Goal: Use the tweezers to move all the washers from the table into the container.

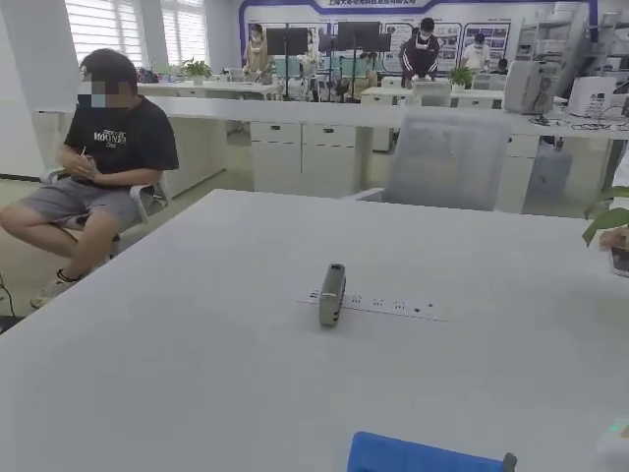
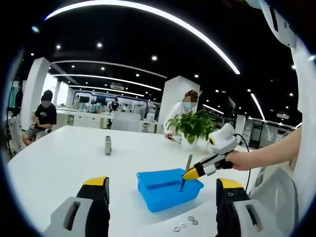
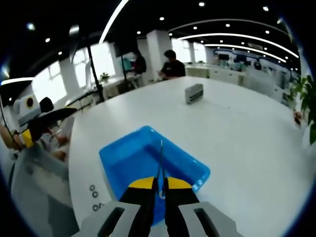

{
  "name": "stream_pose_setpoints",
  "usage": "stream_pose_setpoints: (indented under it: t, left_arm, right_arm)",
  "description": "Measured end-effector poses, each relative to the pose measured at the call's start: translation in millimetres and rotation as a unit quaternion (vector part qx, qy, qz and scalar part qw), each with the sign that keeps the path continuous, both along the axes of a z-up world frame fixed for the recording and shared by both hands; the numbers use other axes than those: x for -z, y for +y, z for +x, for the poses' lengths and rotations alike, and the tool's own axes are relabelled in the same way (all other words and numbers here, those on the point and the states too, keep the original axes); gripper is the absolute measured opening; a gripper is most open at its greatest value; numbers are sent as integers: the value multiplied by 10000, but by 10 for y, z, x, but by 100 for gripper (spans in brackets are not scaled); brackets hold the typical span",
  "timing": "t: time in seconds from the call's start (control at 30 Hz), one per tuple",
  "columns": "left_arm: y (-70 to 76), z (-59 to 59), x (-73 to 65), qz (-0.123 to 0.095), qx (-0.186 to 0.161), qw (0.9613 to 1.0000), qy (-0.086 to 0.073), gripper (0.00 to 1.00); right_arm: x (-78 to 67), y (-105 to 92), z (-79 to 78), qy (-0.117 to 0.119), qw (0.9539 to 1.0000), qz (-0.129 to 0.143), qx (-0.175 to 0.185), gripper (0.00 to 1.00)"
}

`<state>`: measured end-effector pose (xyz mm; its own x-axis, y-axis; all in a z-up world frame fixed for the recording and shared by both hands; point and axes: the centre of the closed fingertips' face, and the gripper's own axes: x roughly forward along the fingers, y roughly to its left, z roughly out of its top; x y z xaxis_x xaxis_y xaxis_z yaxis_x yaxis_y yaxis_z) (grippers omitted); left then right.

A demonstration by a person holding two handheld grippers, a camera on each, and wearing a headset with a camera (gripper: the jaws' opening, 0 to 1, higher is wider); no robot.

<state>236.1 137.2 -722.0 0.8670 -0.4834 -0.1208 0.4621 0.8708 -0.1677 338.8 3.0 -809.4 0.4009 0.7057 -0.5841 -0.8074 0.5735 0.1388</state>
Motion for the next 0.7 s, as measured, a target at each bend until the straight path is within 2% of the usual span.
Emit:
stream_pose_setpoints:
  t: [0.33, 0.57, 0.7]
  left_arm:
    - [-5, -12, 15, 42, 11, 10000, 28, 90]
    - [-2, -18, 22, 63, 13, 10000, 52, 90]
    - [1, -19, 29, 84, 13, 9999, 71, 89]
  right_arm:
    - [-14, -8, -39, -38, 10000, -64, -12, 4]
    - [-166, 10, -65, -129, 9999, 80, -13, 3]
    - [-305, 70, -150, -226, 9995, 194, -117, 3]
